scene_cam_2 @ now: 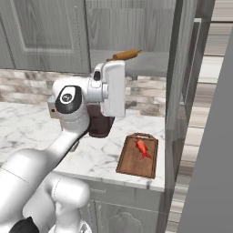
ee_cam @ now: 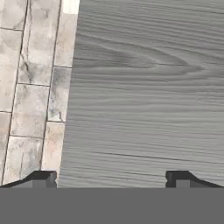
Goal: Open the cabinet, retrieve the rolling pin, and place it next to the meat on the cutting board to prepare for tenderizing.
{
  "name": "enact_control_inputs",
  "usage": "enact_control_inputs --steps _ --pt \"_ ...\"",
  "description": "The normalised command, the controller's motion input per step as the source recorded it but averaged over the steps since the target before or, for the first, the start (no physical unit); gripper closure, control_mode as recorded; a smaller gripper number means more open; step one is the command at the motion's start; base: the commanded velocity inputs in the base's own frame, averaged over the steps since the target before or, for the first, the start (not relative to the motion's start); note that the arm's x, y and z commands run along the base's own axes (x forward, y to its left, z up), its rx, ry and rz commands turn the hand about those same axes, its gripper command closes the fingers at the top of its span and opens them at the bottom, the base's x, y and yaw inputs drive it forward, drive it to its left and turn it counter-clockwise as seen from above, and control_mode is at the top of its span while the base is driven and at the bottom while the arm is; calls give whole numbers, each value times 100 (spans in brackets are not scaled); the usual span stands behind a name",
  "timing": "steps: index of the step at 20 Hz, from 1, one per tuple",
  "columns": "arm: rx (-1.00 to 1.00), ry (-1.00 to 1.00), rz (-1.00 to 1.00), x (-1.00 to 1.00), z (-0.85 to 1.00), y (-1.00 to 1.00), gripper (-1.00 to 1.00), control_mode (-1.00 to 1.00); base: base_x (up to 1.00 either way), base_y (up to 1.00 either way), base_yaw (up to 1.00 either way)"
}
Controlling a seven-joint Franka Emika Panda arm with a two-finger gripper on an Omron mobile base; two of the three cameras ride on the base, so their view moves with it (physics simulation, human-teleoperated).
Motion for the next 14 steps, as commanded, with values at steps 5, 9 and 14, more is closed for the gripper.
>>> enact_control_inputs --steps 5,9,14 --pt "10 -24 0 -30 22 92 -100 -100 0 0 0" --pt "14 -29 0 -22 20 87 -100 -100 0 0 0" --pt "22 -34 5 -13 5 70 -100 -100 0 0 0"
